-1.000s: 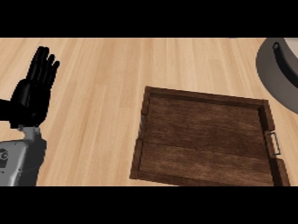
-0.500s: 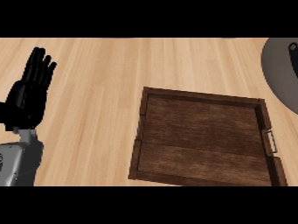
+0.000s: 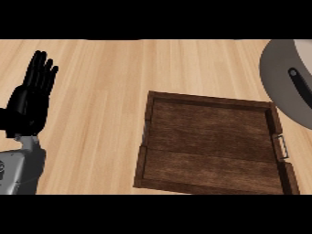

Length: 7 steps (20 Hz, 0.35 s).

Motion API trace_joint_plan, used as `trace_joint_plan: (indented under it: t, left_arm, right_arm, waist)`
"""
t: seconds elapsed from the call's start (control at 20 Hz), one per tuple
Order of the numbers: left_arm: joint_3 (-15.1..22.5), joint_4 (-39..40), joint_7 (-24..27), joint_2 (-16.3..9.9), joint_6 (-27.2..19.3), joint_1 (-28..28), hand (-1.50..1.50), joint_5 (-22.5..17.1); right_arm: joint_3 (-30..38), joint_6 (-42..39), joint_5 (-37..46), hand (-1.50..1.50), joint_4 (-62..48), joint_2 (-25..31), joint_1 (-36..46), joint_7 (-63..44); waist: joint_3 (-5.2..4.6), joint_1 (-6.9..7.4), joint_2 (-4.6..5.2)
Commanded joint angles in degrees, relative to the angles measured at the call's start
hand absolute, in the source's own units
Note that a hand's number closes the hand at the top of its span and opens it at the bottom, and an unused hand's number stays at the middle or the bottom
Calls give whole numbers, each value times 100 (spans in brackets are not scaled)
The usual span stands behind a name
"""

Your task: Pick the lemon from the tray and place it in the pot

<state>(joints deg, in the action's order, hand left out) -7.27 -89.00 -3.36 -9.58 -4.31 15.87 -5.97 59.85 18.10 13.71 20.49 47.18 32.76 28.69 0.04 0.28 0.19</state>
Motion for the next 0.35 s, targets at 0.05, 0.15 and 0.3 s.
trace_joint_plan:
  t: [0.05, 0.15, 0.3]
  left_arm:
    - [-2, 163, 283, 83, -12, -71, 0, 62]
    - [17, 146, 130, 56, 49, -2, 0, 10]
    - [-2, -343, -151, -7, -51, -157, 0, 27]
  right_arm:
    - [134, -485, -460, -150, -96, 211, -679, 391]
    - [-14, -600, -515, -150, -67, 497, -604, 33]
    - [157, -738, -787, -150, -139, 445, -1137, 463]
  waist:
    - [4, -18, 1]
    - [1, -16, -6]
    - [5, -8, -15]
